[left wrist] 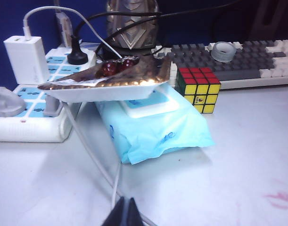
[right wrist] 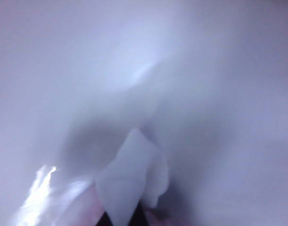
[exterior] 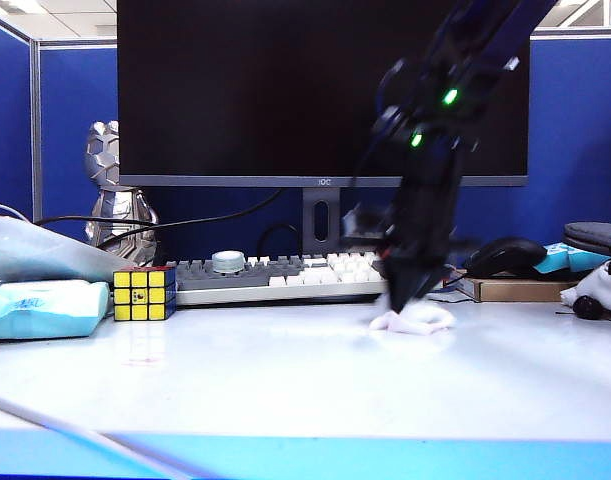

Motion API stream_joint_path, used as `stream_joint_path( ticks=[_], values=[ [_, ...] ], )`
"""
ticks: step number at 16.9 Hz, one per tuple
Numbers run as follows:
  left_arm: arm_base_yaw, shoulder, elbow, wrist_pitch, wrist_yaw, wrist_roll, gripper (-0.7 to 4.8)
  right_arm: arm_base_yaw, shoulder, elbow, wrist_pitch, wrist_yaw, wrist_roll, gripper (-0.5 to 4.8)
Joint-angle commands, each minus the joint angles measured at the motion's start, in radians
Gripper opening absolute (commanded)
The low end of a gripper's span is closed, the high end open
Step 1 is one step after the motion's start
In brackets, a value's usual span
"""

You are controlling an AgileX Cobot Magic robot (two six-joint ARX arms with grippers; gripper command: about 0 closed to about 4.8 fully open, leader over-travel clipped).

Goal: Use the wet wipes on the table to wipe the cherry juice off the table, then put the wipes back on the table.

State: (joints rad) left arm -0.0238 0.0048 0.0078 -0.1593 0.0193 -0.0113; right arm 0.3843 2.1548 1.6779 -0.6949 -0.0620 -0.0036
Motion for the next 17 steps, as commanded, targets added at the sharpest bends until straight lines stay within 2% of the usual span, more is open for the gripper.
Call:
stream_joint_path(
  ticks=[1,5,9,11,13,15,16,17],
  values=[
    [-0.002,-0.003,-0.002,-0.008,0.007,0.008,0.05,0.076,0.016,0.003,-0.003,-0.135,-0.007,-0.01],
    [-0.002,-0.003,-0.002,-0.008,0.007,0.008,0.05,0.212,0.016,0.013,-0.034,-0.238,-0.061,-0.01],
    [-0.002,-0.003,-0.002,-0.008,0.007,0.008,0.05,0.341,0.016,0.013,-0.087,-0.253,-0.132,-0.01],
    [-0.002,-0.003,-0.002,-0.008,0.007,0.008,0.05,0.379,0.016,0.013,-0.089,-0.154,-0.139,-0.01],
    [-0.002,-0.003,-0.002,-0.008,0.007,0.008,0.05,0.364,0.022,0.013,-0.084,0.014,-0.138,-0.01],
    [-0.002,-0.003,-0.002,-0.008,0.007,0.008,0.05,0.316,0.018,0.015,-0.082,0.032,-0.139,-0.01],
    [-0.002,-0.003,-0.002,-0.008,0.007,0.008,0.05,0.297,0.001,0.016,-0.092,-0.010,-0.147,0.43],
    [-0.002,-0.003,-0.002,-0.008,0.007,0.008,0.05,0.290,-0.019,0.016,-0.096,-0.026,-0.147,1.59]
  ],
)
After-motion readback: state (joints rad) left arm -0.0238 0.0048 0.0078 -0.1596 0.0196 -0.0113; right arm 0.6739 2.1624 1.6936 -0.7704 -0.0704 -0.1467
